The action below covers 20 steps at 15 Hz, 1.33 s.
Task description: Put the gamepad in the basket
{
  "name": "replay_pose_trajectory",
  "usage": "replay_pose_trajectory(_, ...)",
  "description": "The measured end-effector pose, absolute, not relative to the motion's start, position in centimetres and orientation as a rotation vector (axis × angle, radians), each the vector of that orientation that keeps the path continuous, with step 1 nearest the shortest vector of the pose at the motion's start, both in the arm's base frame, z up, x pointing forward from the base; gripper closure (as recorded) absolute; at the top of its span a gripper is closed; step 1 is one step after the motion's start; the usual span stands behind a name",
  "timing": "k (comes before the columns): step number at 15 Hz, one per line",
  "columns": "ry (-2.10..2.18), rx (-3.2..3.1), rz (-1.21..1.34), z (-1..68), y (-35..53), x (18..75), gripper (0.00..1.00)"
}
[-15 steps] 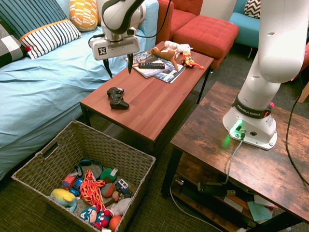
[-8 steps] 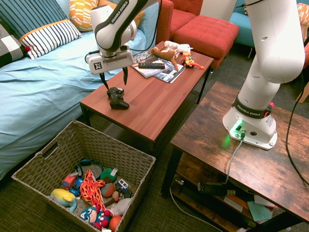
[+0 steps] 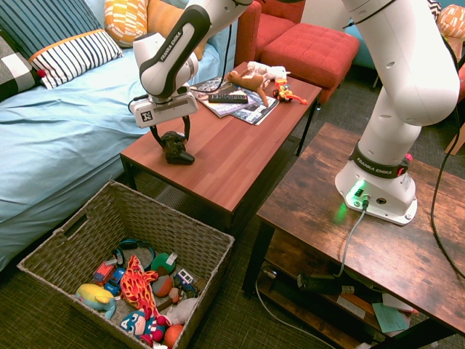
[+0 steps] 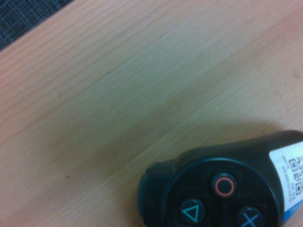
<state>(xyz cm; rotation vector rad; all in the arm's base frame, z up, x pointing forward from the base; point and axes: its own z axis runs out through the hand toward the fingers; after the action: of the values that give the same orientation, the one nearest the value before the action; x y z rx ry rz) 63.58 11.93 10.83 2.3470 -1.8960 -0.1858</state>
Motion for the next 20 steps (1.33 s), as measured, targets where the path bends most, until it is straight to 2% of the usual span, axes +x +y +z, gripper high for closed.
replay_pose_trajectory(3, -1.883, 2.348, -0.193, 10.0, 12.4, 63.5, 0.0)
replay_pose_trajectory(4, -1.878, 2.349, -0.195, 9.8, 12.5, 63.4, 1.0)
replay_pose_trajectory(20, -1.742, 2.506, -0.214, 9.7, 12.4, 62.5, 1.0)
